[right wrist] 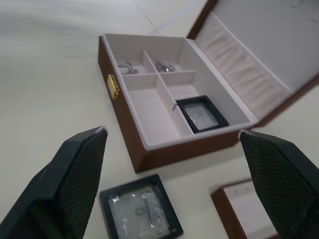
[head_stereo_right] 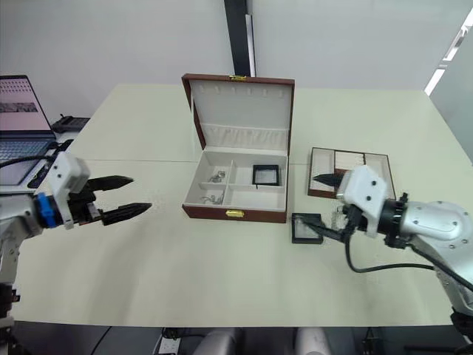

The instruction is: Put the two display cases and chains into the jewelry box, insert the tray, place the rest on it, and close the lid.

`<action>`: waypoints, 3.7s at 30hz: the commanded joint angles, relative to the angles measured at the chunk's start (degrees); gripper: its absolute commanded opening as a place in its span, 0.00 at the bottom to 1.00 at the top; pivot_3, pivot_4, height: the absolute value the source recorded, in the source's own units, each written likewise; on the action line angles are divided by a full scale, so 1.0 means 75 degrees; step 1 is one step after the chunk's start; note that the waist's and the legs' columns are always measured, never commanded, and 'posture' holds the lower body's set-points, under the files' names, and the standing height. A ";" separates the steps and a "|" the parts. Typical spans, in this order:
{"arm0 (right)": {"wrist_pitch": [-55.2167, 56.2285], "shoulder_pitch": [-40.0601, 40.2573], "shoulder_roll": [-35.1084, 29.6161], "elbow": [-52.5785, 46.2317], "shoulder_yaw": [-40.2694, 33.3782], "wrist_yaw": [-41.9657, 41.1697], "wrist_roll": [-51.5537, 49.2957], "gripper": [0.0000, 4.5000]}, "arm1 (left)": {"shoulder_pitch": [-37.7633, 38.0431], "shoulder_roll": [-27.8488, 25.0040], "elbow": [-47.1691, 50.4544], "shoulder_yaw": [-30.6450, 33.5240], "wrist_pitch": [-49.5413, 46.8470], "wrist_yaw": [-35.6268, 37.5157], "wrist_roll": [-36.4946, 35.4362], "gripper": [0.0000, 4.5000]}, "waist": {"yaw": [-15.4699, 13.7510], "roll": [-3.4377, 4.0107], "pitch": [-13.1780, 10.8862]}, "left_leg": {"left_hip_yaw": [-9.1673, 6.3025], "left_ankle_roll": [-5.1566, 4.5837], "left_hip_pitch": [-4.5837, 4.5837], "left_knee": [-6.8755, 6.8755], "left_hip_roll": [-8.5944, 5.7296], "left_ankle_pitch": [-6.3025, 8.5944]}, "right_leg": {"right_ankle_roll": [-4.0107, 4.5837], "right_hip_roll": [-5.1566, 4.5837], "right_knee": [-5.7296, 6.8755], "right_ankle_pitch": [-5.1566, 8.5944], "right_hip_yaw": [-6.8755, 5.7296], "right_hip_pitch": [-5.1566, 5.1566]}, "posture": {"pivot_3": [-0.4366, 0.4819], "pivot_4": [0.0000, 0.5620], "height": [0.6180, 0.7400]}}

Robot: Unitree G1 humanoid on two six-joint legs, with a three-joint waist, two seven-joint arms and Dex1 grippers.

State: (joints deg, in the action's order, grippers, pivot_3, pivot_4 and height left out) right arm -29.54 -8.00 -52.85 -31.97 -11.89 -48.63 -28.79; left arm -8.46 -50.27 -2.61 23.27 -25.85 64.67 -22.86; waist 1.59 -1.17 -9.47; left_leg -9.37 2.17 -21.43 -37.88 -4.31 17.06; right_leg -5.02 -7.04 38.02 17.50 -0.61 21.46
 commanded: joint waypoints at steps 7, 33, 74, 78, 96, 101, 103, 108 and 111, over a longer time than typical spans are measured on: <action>0.1252 0.1549 -0.0012 0.1648 -0.2193 -0.0092 0.0926 1.00 | 0.1045 0.0962 -0.0489 0.1448 0.1448 -0.1735 0.0001 0.99 | -0.0032 -0.0002 0.0002 | 0.0004 0.0001 0.0016 -0.0001 0.0001 0.0000 | 0.0000 0.0002 0.0007 -0.0001 0.0001 -0.0014 | 0.48 0.27 1.00; 0.2219 0.3154 0.1220 0.2549 -0.2712 0.0476 0.1444 1.00 | 0.2199 0.1618 -0.0469 0.1259 0.2155 -0.2284 -0.0045 0.99 | -0.0018 0.0019 0.0014 | 0.0018 -0.0011 0.0057 0.0013 0.0003 0.0007 | 0.0000 0.0001 0.0002 -0.0001 0.0019 -0.0043 | 0.48 0.27 1.00; 0.1547 0.2837 -0.0804 0.0705 -0.1818 -0.1481 0.1136 1.00 | 0.2150 0.0353 0.3343 -0.1167 0.1261 0.1041 -0.1845 0.99 | -0.0009 0.0062 -0.0001 | 0.0027 -0.0042 0.0056 0.0012 0.0005 0.0024 | 0.0000 0.0005 -0.0003 0.0000 0.0020 -0.0048 | 0.48 0.27 1.00; 0.1491 0.2473 -0.1112 0.0309 -0.1039 -0.1857 0.1093 1.00 | 0.2026 0.0395 0.3264 -0.1304 0.1307 0.1312 -0.1997 0.99 | -0.0013 0.0060 -0.0002 | 0.0024 -0.0043 0.0053 0.0013 0.0004 0.0025 | 0.0001 0.0008 -0.0010 0.0000 0.0015 -0.0049 | 0.48 0.27 1.00; 0.1097 0.0175 -0.0388 0.0708 0.1765 -0.1813 0.1461 0.58 | 0.1768 0.0661 0.3083 -0.1697 0.2265 0.2478 -0.1960 1.00 | -0.0018 0.0059 -0.0006 | 0.0021 -0.0042 0.0051 0.0011 0.0005 0.0025 | 0.0001 0.0002 -0.0016 0.0000 0.0013 -0.0049 | 0.48 0.27 1.00; 0.1063 -0.0301 -0.0075 0.1139 0.2531 -0.1607 0.2038 0.58 | 0.1490 0.0591 0.3325 -0.1833 0.1854 0.2165 -0.2091 1.00 | -0.0014 0.0059 -0.0006 | 0.0019 -0.0041 0.0051 0.0011 0.0004 0.0024 | 0.0001 0.0003 -0.0015 0.0000 0.0013 -0.0048 | 0.48 0.27 1.00; 0.1163 -0.0479 0.0098 0.1384 0.2832 -0.1546 0.2300 0.58 | 0.1384 0.0564 0.3370 -0.1858 0.1766 0.2119 -0.2128 1.00 | -0.0006 0.0060 -0.0006 | 0.0020 -0.0018 0.0051 0.0012 0.0004 0.0011 | 0.0001 0.0004 -0.0015 0.0000 0.0014 -0.0045 | 0.48 0.27 1.00; 0.1371 -0.0819 0.0361 0.1940 0.3267 -0.1517 0.2800 0.58 | 0.1199 0.0532 0.3399 -0.1881 0.1612 0.1996 -0.2107 1.00 | -0.0007 0.0060 -0.0007 | 0.0020 -0.0013 0.0050 0.0012 0.0002 0.0008 | 0.0001 0.0004 -0.0013 0.0000 0.0015 -0.0044 | 0.48 0.27 1.00; 0.1509 -0.0929 0.0487 0.2106 0.3325 -0.1567 0.2865 0.58 | 0.1194 0.0517 0.3439 -0.1852 0.1538 0.1933 -0.2098 1.00 | -0.0004 0.0060 -0.0007 | 0.0019 -0.0012 0.0051 0.0012 0.0003 0.0008 | 0.0001 0.0005 -0.0013 0.0000 0.0015 -0.0043 | 0.48 0.27 1.00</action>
State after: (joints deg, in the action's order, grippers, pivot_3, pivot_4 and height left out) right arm -19.88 -13.97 -49.38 -15.61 13.17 -59.99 -7.71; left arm 0.86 -45.51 21.68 9.06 -14.21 79.43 -37.84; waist 1.55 -0.72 -9.52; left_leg -9.23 2.08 -21.05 -37.79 -4.29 17.12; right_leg -5.02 -7.00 37.93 17.50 -0.50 21.14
